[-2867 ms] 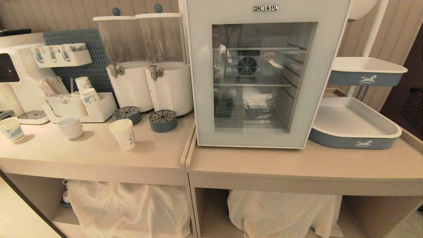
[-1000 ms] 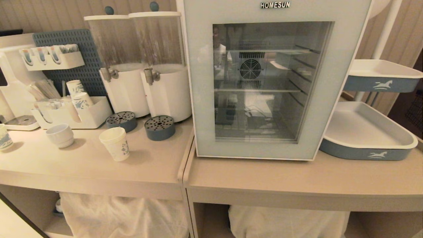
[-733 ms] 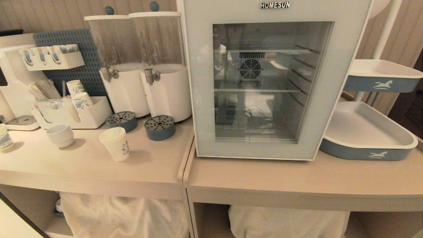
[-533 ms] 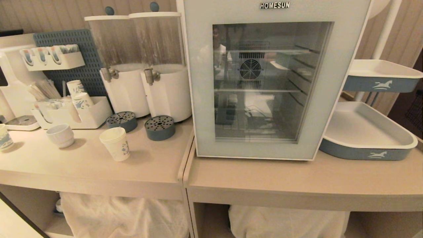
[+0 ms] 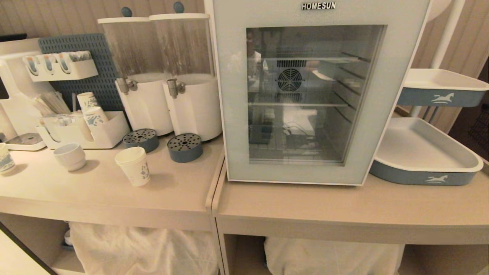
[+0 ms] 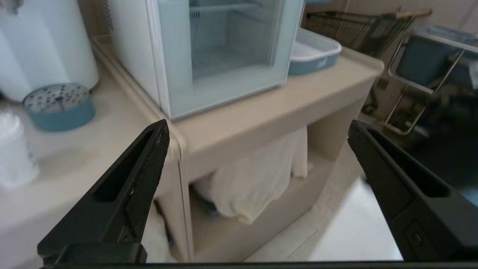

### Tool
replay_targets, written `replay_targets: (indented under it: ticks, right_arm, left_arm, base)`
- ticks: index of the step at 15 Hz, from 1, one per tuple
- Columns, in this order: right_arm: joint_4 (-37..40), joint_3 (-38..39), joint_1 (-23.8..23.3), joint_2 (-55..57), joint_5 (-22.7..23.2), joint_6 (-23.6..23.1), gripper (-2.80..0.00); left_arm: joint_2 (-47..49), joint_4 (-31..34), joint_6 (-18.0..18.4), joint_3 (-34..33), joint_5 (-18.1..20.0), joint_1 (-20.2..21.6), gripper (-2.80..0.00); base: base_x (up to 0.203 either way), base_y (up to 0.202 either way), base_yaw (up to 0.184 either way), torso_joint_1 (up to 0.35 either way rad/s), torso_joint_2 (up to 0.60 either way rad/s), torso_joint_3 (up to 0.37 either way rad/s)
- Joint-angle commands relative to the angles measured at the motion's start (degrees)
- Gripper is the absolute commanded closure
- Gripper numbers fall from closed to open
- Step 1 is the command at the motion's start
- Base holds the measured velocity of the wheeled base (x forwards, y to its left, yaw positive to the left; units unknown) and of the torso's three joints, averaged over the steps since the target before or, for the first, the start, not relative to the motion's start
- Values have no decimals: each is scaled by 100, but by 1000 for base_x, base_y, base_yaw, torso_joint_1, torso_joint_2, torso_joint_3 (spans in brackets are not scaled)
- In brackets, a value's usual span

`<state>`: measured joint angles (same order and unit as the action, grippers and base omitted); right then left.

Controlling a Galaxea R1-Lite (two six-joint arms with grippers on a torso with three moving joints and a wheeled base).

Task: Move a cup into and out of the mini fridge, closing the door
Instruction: Open the freezer door

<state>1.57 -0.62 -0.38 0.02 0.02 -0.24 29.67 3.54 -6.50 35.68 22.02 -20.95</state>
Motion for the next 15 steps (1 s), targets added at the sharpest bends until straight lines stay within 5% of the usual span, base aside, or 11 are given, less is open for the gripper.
replay_targets:
  ticks: [1, 6, 8, 10, 15]
  right_arm:
    - [1, 1, 3, -2, 6, -2, 0]
    - [1, -8, 3, -2, 6, -2, 0]
    - [1, -8, 3, 2, 6, -11, 0]
    - [1, -8, 3, 6, 6, -2, 0]
    - [1, -8, 3, -2, 6, -2, 0]
  left_arm:
    - [1076, -477, -36, 214, -79, -135, -280]
    - [2203, -964, -95, 523, 52, 379, -280]
    - [3110, -1138, -82, 730, 614, 1228, -280]
    - [3773, -1225, 37, 1001, 1597, 1923, -280]
    - [5451, -1270, 1568, 1642, 2919, 2504, -280]
  base:
    - [0, 0, 0, 0, 0, 0]
    - [0, 0, 0, 0, 0, 0]
    - [0, 0, 0, 0, 0, 0]
    - [0, 0, 0, 0, 0, 0]
    - [0, 0, 0, 0, 0, 0]
